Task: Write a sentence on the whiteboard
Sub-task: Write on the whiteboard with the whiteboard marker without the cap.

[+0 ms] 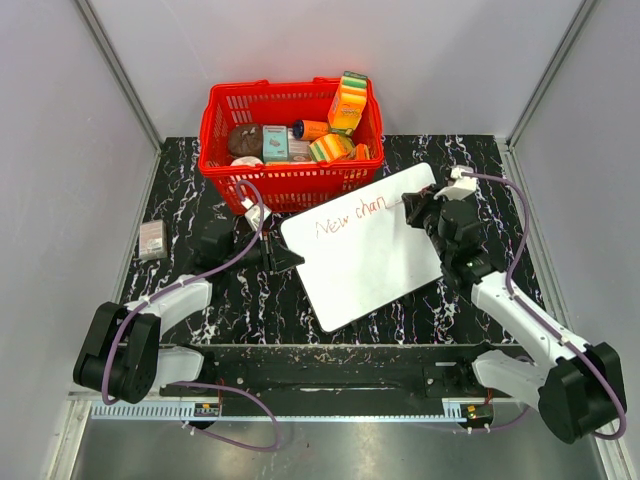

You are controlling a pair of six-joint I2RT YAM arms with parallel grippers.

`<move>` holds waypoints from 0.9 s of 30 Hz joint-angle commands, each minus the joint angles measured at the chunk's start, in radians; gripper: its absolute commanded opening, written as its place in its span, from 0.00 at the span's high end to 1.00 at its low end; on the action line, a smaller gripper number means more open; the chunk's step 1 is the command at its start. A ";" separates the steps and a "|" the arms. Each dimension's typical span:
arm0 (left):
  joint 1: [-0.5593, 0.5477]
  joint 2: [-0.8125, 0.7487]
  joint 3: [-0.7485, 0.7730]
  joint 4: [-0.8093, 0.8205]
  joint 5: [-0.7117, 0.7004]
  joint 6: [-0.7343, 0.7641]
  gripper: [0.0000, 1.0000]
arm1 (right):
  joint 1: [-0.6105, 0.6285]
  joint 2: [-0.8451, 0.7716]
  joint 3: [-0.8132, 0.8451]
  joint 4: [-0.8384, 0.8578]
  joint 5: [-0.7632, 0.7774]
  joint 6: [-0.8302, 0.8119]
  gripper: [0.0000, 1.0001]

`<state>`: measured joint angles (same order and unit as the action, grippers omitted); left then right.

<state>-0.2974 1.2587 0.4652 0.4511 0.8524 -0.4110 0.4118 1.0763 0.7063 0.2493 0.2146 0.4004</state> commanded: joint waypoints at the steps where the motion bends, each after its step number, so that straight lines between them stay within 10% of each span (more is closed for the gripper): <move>1: -0.039 0.027 -0.005 -0.052 -0.018 0.181 1.00 | -0.007 -0.068 0.016 -0.031 -0.026 0.006 1.00; 27: -0.040 0.025 -0.007 -0.051 -0.013 0.179 1.00 | -0.034 -0.018 0.110 -0.032 0.020 -0.035 1.00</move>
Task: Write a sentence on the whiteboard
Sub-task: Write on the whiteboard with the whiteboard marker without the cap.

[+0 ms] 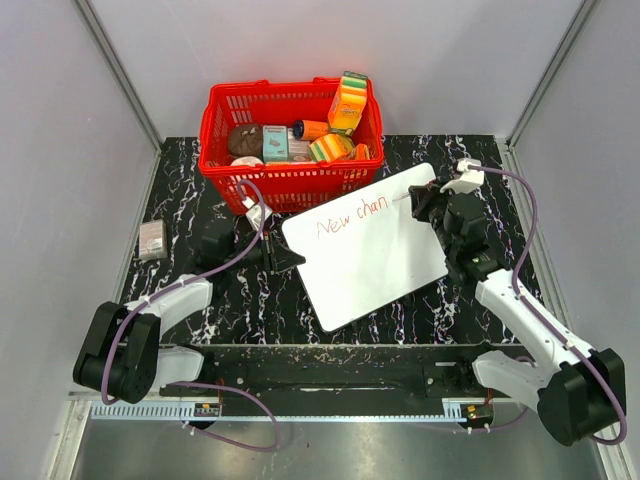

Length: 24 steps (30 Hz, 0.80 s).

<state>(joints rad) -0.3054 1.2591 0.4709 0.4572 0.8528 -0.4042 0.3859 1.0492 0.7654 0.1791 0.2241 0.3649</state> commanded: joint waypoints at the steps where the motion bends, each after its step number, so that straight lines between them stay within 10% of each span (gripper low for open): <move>1: -0.032 0.026 -0.011 -0.057 -0.015 0.173 1.00 | -0.010 0.012 0.055 0.042 0.008 0.000 1.00; 24: -0.034 0.028 -0.011 -0.055 -0.008 0.174 1.00 | -0.042 0.090 0.072 0.099 -0.017 0.034 1.00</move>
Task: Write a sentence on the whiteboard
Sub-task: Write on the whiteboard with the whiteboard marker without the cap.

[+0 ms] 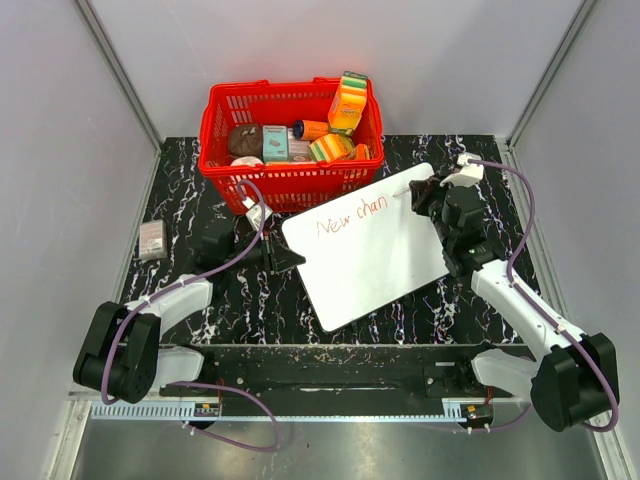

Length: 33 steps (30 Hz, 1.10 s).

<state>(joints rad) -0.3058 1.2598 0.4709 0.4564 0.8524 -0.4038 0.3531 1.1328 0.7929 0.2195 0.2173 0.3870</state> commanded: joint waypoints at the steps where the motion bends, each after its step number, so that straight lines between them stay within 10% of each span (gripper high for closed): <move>1: -0.033 0.027 -0.011 -0.055 -0.007 0.174 1.00 | -0.009 0.007 0.045 0.058 -0.016 0.013 1.00; 33: -0.033 0.029 -0.009 -0.055 -0.009 0.174 1.00 | -0.009 -0.031 -0.069 0.011 -0.076 0.036 1.00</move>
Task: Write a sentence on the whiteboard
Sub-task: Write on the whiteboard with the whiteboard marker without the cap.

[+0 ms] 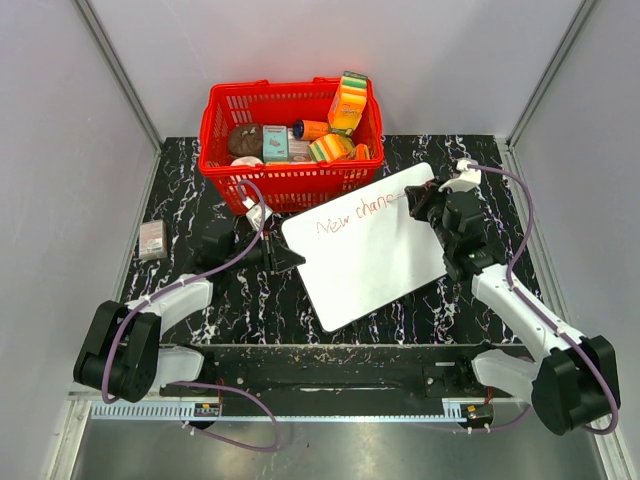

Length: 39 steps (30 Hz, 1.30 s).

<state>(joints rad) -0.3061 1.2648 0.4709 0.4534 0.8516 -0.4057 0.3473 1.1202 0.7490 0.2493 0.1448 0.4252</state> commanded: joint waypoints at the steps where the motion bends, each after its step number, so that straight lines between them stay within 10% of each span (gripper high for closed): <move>1: -0.033 0.024 -0.011 -0.051 -0.006 0.176 1.00 | -0.004 -0.023 -0.027 -0.021 -0.001 -0.005 1.00; 39: -0.037 0.024 -0.008 -0.053 -0.011 0.177 1.00 | -0.019 -0.056 0.004 -0.010 0.073 -0.017 1.00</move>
<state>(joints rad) -0.3065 1.2648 0.4709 0.4568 0.8524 -0.4053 0.3370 1.0805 0.7204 0.2249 0.1940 0.4225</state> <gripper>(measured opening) 0.214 0.110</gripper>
